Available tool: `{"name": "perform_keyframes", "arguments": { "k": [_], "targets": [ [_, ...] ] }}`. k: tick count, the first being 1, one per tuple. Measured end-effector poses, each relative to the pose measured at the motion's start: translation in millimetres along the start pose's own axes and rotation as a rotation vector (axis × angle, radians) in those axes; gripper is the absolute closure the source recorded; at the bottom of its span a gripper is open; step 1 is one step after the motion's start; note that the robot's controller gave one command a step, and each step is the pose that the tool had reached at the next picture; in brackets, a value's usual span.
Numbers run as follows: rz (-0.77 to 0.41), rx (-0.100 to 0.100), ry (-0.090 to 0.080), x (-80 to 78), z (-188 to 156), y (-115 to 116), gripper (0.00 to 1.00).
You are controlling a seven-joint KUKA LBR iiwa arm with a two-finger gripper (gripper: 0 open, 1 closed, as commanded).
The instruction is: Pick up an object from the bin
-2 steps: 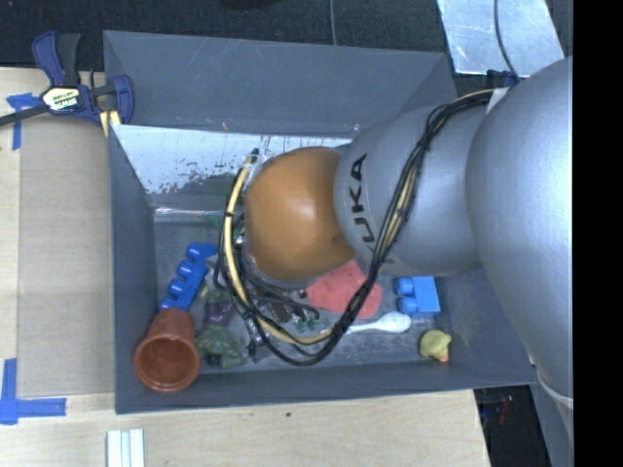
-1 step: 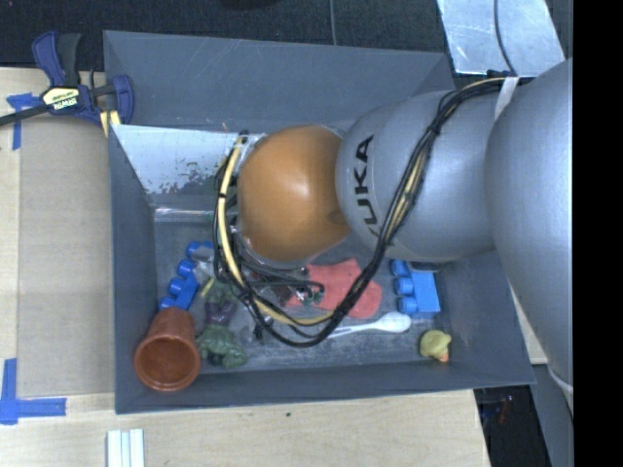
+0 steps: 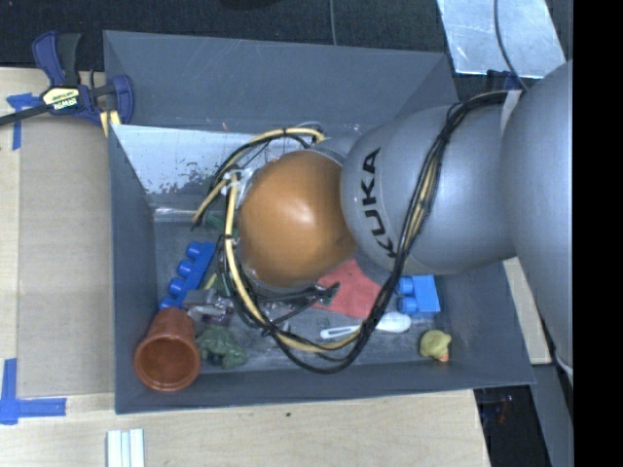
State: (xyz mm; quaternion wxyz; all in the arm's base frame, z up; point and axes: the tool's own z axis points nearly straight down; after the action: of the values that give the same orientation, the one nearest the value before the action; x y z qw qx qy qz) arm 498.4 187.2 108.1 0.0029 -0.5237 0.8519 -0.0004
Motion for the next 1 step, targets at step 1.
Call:
{"name": "perform_keyframes", "arguments": {
  "k": [1],
  "targets": [
    [-0.135, 0.003, -0.002, -2.5, 38.9, 3.3, 0.00]
  ]
}}
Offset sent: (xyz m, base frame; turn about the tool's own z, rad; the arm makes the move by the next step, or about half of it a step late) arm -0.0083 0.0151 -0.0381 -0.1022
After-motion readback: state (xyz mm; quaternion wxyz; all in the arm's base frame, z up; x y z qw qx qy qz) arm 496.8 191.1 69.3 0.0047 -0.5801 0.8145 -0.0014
